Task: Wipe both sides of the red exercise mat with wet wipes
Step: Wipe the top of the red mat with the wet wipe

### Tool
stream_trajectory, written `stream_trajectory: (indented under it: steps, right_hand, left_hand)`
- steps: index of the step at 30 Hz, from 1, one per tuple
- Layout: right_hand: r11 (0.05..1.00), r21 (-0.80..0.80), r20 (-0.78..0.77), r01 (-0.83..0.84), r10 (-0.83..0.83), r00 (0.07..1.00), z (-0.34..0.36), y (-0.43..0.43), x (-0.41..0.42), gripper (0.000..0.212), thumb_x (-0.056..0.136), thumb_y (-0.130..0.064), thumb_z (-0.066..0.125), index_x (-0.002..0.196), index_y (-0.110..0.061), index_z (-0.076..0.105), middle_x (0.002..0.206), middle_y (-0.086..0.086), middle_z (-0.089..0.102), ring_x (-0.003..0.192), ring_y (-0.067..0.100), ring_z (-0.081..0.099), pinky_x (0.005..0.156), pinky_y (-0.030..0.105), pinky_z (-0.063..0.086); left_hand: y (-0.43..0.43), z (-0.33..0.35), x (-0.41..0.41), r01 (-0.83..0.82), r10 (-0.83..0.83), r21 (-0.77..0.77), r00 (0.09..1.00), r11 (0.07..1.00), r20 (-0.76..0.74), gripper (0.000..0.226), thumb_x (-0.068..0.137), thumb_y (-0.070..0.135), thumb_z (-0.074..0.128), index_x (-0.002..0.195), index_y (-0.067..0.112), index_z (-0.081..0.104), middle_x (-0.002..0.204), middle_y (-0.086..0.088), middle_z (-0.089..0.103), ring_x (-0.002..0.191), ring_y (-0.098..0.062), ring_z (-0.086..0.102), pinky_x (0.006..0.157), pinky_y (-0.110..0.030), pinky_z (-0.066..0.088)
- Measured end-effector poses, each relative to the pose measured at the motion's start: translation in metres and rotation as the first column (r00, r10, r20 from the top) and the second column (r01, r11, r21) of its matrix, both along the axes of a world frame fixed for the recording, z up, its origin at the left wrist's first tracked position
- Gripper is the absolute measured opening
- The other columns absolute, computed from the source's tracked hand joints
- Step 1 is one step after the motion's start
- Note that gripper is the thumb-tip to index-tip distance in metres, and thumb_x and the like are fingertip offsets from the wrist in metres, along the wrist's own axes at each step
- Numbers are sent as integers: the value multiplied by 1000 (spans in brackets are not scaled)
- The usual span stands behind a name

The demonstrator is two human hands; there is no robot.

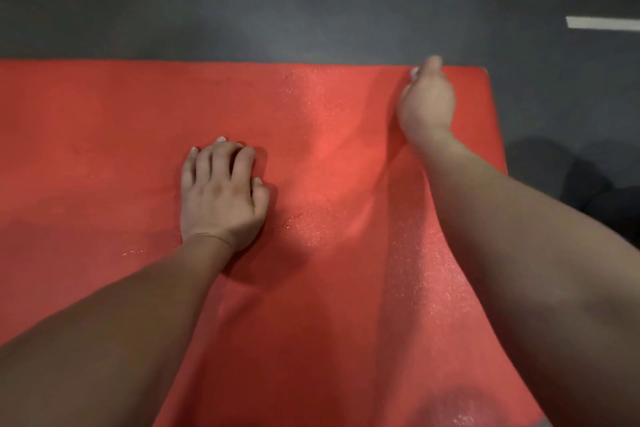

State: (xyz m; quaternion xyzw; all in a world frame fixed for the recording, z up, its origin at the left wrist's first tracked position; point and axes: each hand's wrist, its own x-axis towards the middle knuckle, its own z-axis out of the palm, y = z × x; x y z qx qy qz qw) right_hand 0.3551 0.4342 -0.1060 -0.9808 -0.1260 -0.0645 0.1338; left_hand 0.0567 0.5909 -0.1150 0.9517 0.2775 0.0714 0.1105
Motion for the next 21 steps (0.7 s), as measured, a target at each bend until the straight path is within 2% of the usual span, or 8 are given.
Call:
stream_trajectory:
  steps: [3,5,8,10,12,15,17,21]
  right_hand:
    - [998,14,-55,59,-58,997,-3,19,-2,24,94,-6,39,110,-4,56,109,19,68,103,38,63,85,41,44]
    - [986,74,-83,-147,153,985,-3,54,-28,24,89,-1,42,102,-2,62,106,20,68,100,36,63,86,38,41]
    - [870,95,-108,-484,492,864,-4,85,-65,21,89,-3,46,101,1,63,101,24,67,95,40,62,84,42,39]
    - [826,112,-115,-552,563,818,-1,76,-57,22,89,-4,47,103,1,64,101,25,67,97,41,61,86,42,39]
    - [878,83,-89,-472,478,874,-1,50,-31,22,92,-9,48,102,0,64,102,24,67,98,41,61,87,42,40]
    - [989,-12,-29,-147,147,989,0,-4,17,31,100,-24,42,106,0,61,108,25,65,103,42,60,87,45,41]
    - [998,-53,-26,25,-26,999,1,-25,32,36,103,-27,38,111,2,58,114,26,64,106,42,59,89,45,43]
    - [999,-28,-62,-27,25,998,0,4,15,27,96,-10,39,108,2,60,115,24,64,109,39,57,92,41,38]
  left_hand:
    - [0,0,0,-1,1,-3,1000,1000,-2,45,87,35,48,127,16,57,135,-9,52,137,-32,39,121,-52,20]
    - [0,0,0,0,0,-6,1000,1000,-21,45,88,35,47,128,16,56,137,-8,51,138,-32,38,122,-51,19]
    - [-1,1,-1,-3,3,-11,1000,1000,-25,45,89,35,46,128,17,56,138,-9,50,139,-31,37,122,-52,19]
    - [-1,1,-2,-4,4,-13,1000,1000,-17,44,89,35,47,128,17,56,137,-9,51,139,-31,37,122,-52,19]
    - [-1,1,-2,-8,8,-15,1000,1000,-13,44,88,35,48,127,17,57,137,-9,51,138,-31,38,121,-52,20]
    - [-1,-1,-1,-4,4,-8,1000,1000,-20,43,88,34,49,127,16,57,137,-9,52,139,-32,38,122,-52,19]
    - [0,-2,0,-1,1,-1,1000,1000,-16,43,87,34,49,126,16,57,136,-9,52,138,-32,39,122,-52,19]
    - [-1,-2,0,-6,7,5,1000,1000,-8,44,87,34,50,126,16,57,136,-9,52,138,-32,39,121,-52,20]
